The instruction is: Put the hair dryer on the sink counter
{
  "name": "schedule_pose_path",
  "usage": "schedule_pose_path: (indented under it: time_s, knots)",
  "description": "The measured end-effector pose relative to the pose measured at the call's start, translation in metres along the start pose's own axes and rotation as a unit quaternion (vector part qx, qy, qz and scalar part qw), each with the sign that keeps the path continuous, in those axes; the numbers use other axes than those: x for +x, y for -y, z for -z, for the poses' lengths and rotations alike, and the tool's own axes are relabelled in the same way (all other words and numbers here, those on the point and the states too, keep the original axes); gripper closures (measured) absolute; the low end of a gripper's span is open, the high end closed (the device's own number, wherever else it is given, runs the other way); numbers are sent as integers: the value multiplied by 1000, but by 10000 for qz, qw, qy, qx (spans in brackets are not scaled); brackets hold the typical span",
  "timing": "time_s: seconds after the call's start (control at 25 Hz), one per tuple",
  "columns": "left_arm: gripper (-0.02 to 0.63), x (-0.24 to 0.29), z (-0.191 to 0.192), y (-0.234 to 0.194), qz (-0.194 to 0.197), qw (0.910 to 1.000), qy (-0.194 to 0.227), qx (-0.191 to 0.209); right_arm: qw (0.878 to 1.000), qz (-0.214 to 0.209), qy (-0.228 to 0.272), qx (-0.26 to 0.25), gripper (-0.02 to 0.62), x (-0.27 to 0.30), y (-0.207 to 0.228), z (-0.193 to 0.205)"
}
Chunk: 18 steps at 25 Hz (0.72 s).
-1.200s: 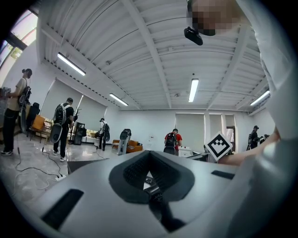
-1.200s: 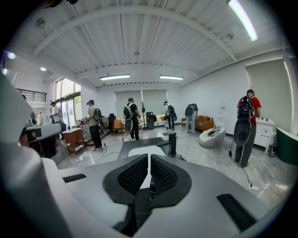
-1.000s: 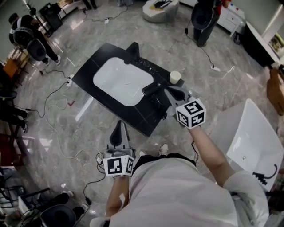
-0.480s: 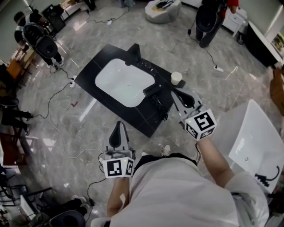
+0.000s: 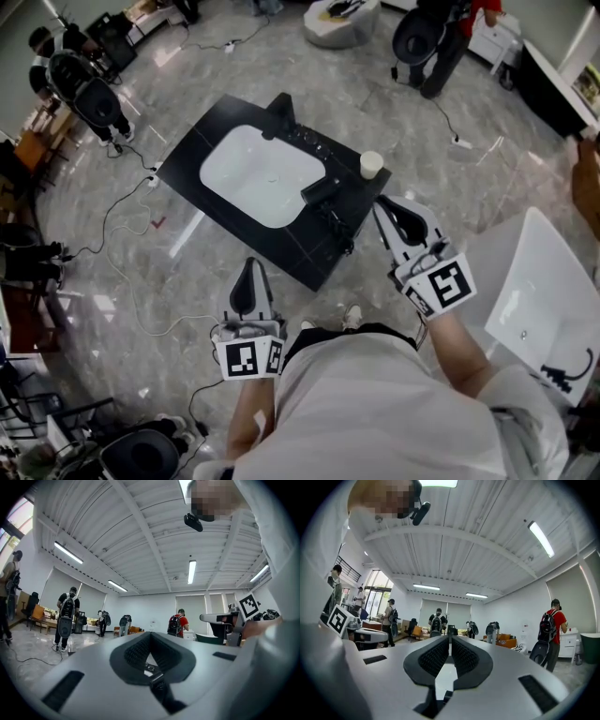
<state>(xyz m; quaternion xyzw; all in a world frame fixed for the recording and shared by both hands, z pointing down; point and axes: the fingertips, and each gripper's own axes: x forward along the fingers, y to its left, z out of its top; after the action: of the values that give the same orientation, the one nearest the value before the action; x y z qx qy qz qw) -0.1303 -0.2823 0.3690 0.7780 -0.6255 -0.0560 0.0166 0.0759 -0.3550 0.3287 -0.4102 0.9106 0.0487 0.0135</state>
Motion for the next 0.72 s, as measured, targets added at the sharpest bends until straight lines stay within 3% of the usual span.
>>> schedule_pose_path:
  time_s: [0.72]
  knots:
    - [606,-8,-14,-6,4,9998,163,98,9983,454,357,108,549,-19,1,-24]
